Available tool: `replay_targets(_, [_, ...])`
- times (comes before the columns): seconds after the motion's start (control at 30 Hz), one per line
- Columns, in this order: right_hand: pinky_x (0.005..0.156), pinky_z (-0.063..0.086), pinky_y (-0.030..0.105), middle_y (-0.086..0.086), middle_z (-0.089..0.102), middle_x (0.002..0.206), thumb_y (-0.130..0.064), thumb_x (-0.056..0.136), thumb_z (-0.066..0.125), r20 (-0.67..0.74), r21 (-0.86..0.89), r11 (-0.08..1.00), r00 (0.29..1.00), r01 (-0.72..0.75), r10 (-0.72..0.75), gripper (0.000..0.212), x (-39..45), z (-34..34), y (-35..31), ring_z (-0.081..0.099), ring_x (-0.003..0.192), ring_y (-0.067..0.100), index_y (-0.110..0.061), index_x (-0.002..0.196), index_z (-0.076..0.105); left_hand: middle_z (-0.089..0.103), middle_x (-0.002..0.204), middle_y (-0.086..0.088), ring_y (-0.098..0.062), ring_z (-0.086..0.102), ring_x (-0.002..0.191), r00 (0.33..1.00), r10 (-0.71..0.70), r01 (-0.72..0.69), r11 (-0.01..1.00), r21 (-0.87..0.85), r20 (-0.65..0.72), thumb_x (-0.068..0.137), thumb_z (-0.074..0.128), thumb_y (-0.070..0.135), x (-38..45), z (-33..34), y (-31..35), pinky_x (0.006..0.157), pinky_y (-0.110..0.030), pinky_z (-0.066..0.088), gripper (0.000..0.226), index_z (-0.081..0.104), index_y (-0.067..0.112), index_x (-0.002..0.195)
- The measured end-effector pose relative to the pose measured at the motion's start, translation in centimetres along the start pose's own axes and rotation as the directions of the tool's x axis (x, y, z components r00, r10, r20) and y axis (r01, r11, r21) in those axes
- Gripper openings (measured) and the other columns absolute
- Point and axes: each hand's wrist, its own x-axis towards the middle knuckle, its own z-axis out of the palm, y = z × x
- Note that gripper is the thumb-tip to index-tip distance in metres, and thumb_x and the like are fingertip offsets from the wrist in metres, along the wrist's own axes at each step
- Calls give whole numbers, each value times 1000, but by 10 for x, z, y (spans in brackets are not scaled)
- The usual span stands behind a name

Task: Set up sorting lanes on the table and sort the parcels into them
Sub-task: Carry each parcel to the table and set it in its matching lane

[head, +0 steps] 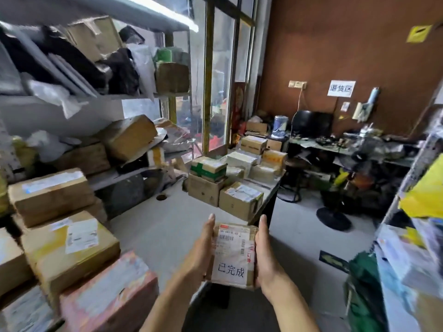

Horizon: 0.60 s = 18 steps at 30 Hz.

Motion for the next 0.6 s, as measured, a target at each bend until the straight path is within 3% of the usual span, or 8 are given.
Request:
replay_targets(0.23, [105,51,50,6,77,117,-89,81,11,-129,-14,999,991,-48,46,96,36,-120,-27,73,109,23,-29,119,76,65,49,19,5,63,45,988,-53,50,999,20,146,103,18,57,72,114,15,55,-26,47,54,60,33,79])
replay_targets(0.33, [109,47,53,5,77,115,-97,73,14,-216,-7,1000,976,-30,28,101,55,-157,-38,73,110,24,-31,111,80,72,60,16,0,70,56,969,-68,67,998,13,239,101,18,63,107,149,15,65,-30,52,76,76,37,61])
replay_targets(0.43, [114,42,54,3,77,117,-109,58,22,-288,-13,999,957,-40,35,110,78,-190,-46,71,113,24,-34,117,77,77,73,9,-8,75,68,949,-96,94,995,19,299,98,16,67,142,179,17,69,-34,53,73,76,48,60])
replay_targets(0.53, [111,45,53,5,77,117,-108,57,27,-338,17,998,939,-52,55,111,109,-224,-54,72,112,25,-31,120,75,75,65,11,-9,74,63,937,-106,110,994,7,332,100,19,63,181,209,23,65,-33,52,75,72,47,49])
replay_targets(0.6, [110,46,54,5,76,117,-106,63,23,-347,25,997,935,-69,74,109,131,-247,-61,72,112,26,-31,123,73,71,57,12,-7,72,57,932,-129,132,991,12,338,102,21,60,208,225,24,62,-32,51,79,72,33,48])
